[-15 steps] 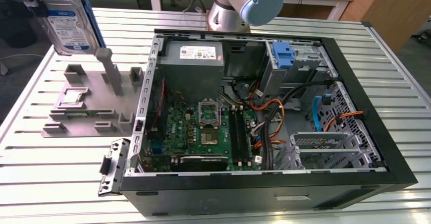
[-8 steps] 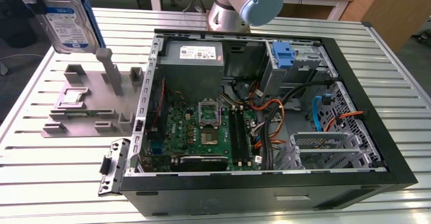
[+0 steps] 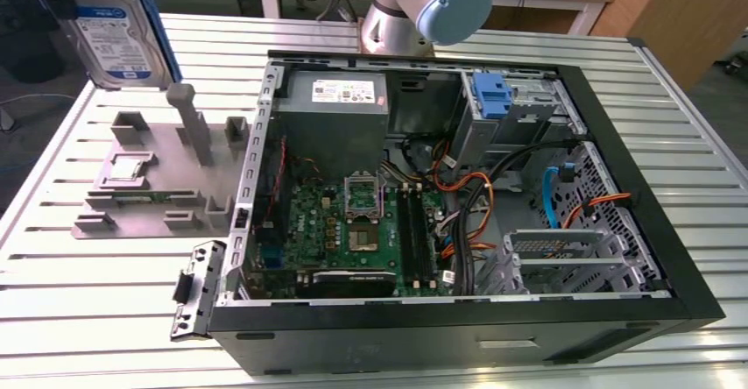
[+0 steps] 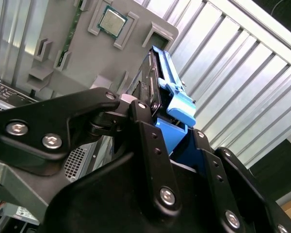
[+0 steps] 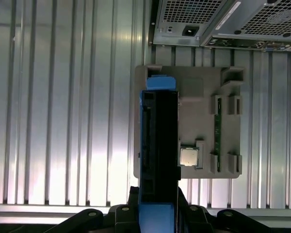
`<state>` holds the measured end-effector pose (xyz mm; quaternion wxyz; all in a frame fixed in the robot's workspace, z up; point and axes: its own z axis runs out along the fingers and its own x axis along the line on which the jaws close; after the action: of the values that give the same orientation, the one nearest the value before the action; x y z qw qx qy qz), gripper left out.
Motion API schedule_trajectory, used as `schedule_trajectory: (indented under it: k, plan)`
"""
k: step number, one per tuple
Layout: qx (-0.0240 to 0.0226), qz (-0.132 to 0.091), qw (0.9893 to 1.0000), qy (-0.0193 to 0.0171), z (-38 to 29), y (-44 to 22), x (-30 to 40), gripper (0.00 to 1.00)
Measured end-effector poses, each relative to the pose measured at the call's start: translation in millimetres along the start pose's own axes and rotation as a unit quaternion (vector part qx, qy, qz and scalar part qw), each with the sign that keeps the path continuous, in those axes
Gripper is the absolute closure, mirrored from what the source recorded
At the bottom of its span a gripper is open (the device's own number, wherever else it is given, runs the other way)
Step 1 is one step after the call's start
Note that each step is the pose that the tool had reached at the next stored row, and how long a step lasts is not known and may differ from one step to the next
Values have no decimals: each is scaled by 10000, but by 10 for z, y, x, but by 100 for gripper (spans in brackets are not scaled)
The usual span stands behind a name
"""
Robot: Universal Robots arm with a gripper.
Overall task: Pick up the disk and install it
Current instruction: 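Pick up the disk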
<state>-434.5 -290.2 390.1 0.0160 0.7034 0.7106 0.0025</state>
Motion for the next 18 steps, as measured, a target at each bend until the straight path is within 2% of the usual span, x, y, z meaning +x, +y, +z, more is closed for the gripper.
schedule_trajectory:
  k: [18]
  plan:
    - [-1, 0, 10000, 0, -169, 4, -3, 63]
